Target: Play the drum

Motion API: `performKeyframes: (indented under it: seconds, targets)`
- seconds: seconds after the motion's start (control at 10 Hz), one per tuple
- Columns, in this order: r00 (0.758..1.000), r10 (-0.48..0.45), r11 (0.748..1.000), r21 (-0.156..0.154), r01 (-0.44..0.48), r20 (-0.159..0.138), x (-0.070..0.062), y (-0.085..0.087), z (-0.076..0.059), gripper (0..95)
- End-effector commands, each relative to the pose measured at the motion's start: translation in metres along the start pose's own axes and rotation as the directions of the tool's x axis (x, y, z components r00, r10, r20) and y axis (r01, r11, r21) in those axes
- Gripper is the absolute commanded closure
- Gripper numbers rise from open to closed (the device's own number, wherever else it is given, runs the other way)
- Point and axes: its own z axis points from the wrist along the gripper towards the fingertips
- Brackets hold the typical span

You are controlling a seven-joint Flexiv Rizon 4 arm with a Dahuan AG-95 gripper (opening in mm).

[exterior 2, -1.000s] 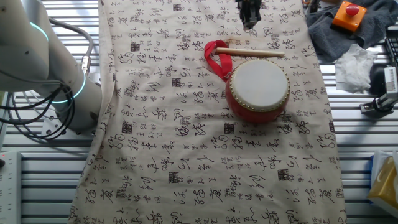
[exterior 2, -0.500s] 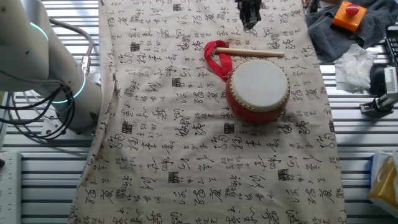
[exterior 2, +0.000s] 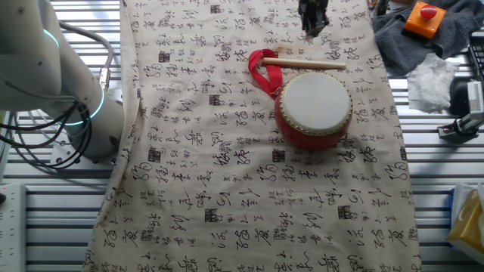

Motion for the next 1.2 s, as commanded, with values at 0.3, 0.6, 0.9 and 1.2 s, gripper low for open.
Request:
performKeyframes:
  seconds: [0.3, 0.6, 0.9, 1.2]
  targets:
    - [0.999, -0.042, 0.999, 0.01, 0.042, -0.012, -0.005, 0.002, -0.01, 76.0]
    - [0.998, -0.062, 0.997, 0.041, 0.063, -0.021, -0.005, 0.004, -0.021, 76.0]
    - [0.997, -0.082, 0.996, 0.036, 0.082, -0.01, -0.004, 0.005, -0.028, 76.0]
    - [0.997, -0.073, 0.996, 0.043, 0.074, -0.013, -0.004, 0.005, -0.029, 76.0]
